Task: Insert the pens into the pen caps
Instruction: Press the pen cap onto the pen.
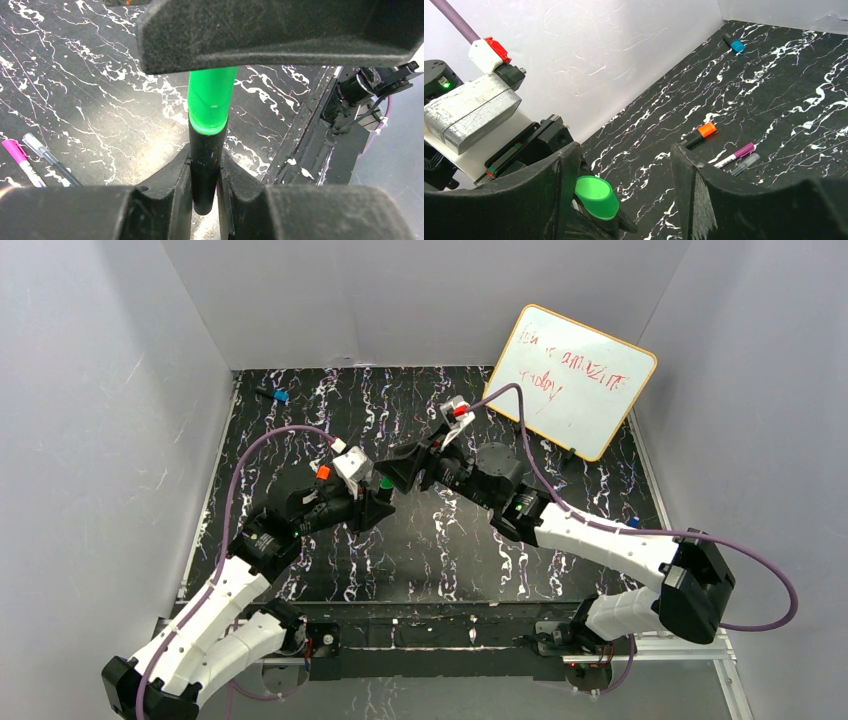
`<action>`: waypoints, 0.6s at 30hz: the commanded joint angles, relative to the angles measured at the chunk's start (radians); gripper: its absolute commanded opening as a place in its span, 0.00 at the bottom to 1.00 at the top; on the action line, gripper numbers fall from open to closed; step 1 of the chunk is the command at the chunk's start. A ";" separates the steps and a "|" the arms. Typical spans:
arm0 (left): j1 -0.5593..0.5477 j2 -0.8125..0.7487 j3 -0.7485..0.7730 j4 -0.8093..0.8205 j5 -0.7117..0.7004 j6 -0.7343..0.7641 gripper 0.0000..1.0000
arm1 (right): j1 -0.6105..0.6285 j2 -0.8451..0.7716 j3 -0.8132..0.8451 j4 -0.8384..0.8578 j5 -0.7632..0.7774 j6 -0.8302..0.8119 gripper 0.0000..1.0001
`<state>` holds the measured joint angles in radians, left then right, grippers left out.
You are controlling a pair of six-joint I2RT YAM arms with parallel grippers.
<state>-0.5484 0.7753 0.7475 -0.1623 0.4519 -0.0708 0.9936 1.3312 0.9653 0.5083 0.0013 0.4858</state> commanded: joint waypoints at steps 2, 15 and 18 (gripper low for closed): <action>0.012 -0.044 0.105 0.204 -0.077 -0.021 0.00 | 0.022 0.024 -0.075 -0.159 -0.069 0.001 0.73; 0.012 -0.052 0.103 0.280 -0.124 -0.025 0.00 | 0.046 0.036 -0.116 -0.122 -0.075 0.028 0.73; 0.013 -0.058 0.100 0.301 -0.138 -0.024 0.00 | 0.046 0.040 -0.121 -0.115 -0.087 0.035 0.73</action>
<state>-0.5533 0.7742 0.7528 -0.1566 0.4282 -0.0708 1.0000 1.3315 0.9176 0.6018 0.0273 0.5583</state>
